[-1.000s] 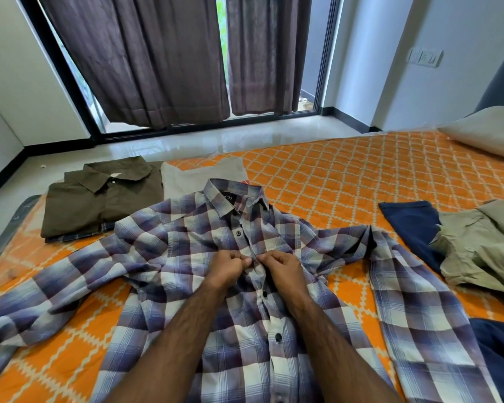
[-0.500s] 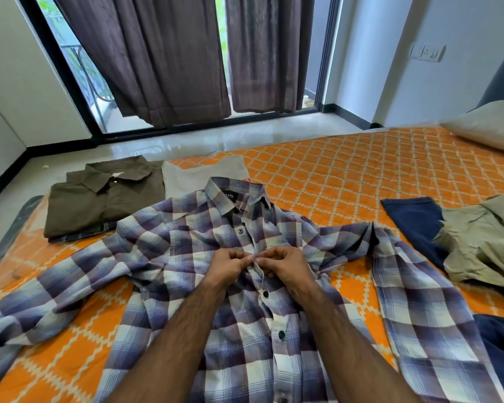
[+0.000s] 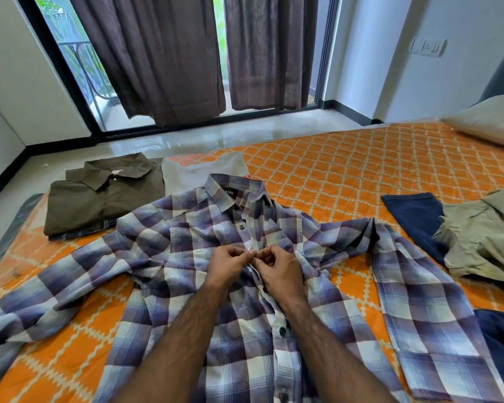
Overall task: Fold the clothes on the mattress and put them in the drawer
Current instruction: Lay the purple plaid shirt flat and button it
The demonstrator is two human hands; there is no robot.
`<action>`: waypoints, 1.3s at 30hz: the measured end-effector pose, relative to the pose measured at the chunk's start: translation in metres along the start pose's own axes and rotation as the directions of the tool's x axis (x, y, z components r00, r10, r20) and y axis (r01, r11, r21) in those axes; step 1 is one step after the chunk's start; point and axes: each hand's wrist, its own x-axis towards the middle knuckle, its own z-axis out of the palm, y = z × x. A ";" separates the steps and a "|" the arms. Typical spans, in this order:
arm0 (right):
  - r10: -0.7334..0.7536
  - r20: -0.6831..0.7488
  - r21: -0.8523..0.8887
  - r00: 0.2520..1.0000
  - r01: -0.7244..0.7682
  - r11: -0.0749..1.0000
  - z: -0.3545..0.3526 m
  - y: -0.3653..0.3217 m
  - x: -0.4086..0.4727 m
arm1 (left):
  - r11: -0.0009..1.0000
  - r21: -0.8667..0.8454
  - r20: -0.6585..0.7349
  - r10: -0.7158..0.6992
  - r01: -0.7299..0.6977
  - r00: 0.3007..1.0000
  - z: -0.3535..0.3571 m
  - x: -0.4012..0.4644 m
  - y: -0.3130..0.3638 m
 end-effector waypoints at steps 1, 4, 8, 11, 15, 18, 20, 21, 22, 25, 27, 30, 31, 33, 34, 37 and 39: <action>-0.003 -0.002 -0.016 1.000 0.003 1.000 0.000 0.000 0.000 | 1.000 -0.003 -0.014 -0.004 0.004 1.000 0.001 0.000 0.000; 0.007 0.019 -0.034 1.000 -0.006 0.999 0.000 0.000 0.002 | 0.999 -0.015 -0.034 -0.037 0.037 0.999 0.002 -0.002 0.001; 0.059 0.057 0.005 0.997 -0.059 0.998 -0.002 -0.003 0.006 | 0.996 0.073 -0.078 -0.035 0.041 0.996 0.005 -0.003 0.000; 0.091 0.086 0.007 0.992 -0.092 0.996 -0.003 -0.002 0.009 | 0.995 0.098 -0.085 -0.014 0.022 0.996 0.006 0.001 -0.002; 0.142 0.121 0.055 0.982 -0.149 0.987 -0.003 -0.003 0.014 | 0.933 0.349 -0.142 0.148 -0.090 0.979 0.010 0.000 -0.005; 0.184 0.116 0.186 0.976 -0.204 0.961 -0.011 -0.014 0.023 | 0.823 0.552 -0.139 0.251 -0.136 0.958 0.009 -0.003 -0.001; 0.126 0.096 0.126 0.987 -0.137 0.983 -0.015 -0.023 0.033 | 0.797 0.575 -0.115 0.301 -0.183 0.947 0.003 0.000 0.006; 0.051 0.075 0.038 0.996 -0.054 0.998 -0.016 -0.026 0.042 | 0.789 0.575 -0.105 0.335 -0.218 0.936 -0.001 0.007 0.011; -0.027 0.072 -0.026 0.997 0.029 0.999 -0.015 -0.032 0.049 | 0.774 0.583 -0.105 0.371 -0.245 0.923 -0.006 0.012 0.018; -0.125 0.117 -0.113 0.985 0.138 0.984 -0.003 -0.049 0.071 | 0.694 0.639 -0.063 0.478 -0.333 0.876 -0.018 0.036 0.037; -0.045 0.133 -0.213 0.990 0.073 0.974 0.012 -0.051 0.081 | 0.658 0.652 0.014 0.486 -0.377 0.874 -0.020 0.049 0.043; 0.061 0.054 -0.379 0.997 -0.036 0.925 0.025 -0.036 0.085 | 0.653 0.657 0.100 0.421 -0.378 0.901 -0.017 0.063 0.037; 0.062 0.020 -0.373 0.998 -0.050 0.926 0.026 -0.032 0.084 | 0.658 0.654 0.096 0.417 -0.373 0.904 -0.015 0.067 0.032; 0.067 -0.035 -0.335 0.997 -0.075 0.939 0.028 -0.025 0.083 | 0.704 0.624 0.043 0.403 -0.339 0.914 -0.014 0.073 0.024; 0.071 -0.053 -0.332 0.996 -0.085 0.939 0.030 -0.023 0.083 | 0.741 0.594 0.012 0.380 -0.312 0.925 -0.013 0.077 0.020; 0.087 -0.080 -0.416 0.993 -0.112 0.902 0.036 -0.028 0.088 | 0.811 0.532 -0.058 0.320 -0.242 0.946 -0.013 0.085 0.017; 0.115 -0.119 -0.488 0.986 -0.159 0.858 0.040 -0.033 0.093 | 0.815 0.531 -0.061 0.313 -0.234 0.948 -0.012 0.086 0.017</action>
